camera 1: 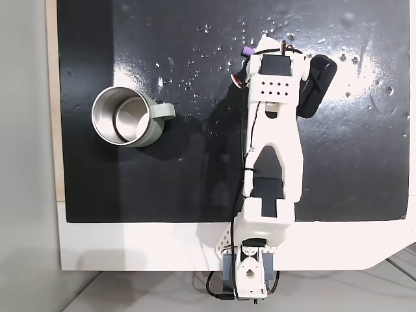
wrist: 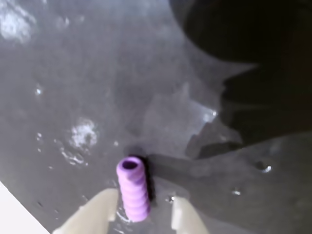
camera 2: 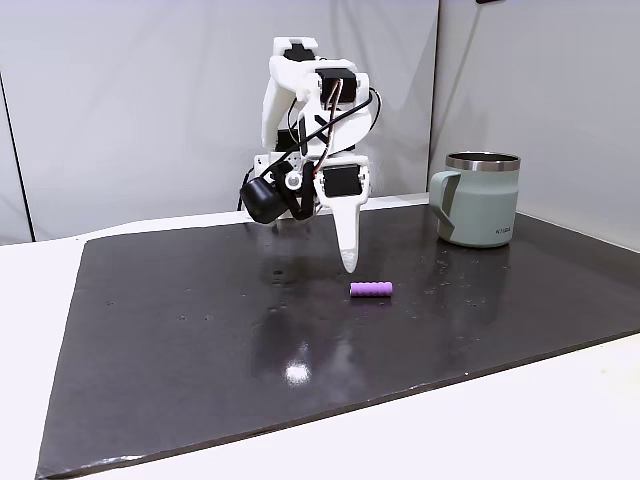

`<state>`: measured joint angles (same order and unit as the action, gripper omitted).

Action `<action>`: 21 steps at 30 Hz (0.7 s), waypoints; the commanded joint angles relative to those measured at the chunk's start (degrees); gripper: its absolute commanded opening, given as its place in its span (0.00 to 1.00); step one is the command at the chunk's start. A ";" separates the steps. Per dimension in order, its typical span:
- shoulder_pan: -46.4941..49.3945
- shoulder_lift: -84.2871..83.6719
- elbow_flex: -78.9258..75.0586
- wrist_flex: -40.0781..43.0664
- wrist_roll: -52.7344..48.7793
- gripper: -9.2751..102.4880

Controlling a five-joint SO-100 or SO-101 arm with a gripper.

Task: Grasp a pengrip and put it in the cup.

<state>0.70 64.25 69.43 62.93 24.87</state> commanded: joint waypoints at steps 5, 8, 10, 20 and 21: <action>-0.44 -2.46 -11.34 1.41 3.52 0.26; -0.26 -4.39 -14.41 1.41 2.64 0.26; -0.18 -5.62 -15.12 1.41 2.64 0.26; -1.23 -12.57 -17.14 -1.05 1.93 0.26; -1.41 -13.18 -17.31 -1.14 1.85 0.25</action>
<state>0.26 51.15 55.72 63.72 25.22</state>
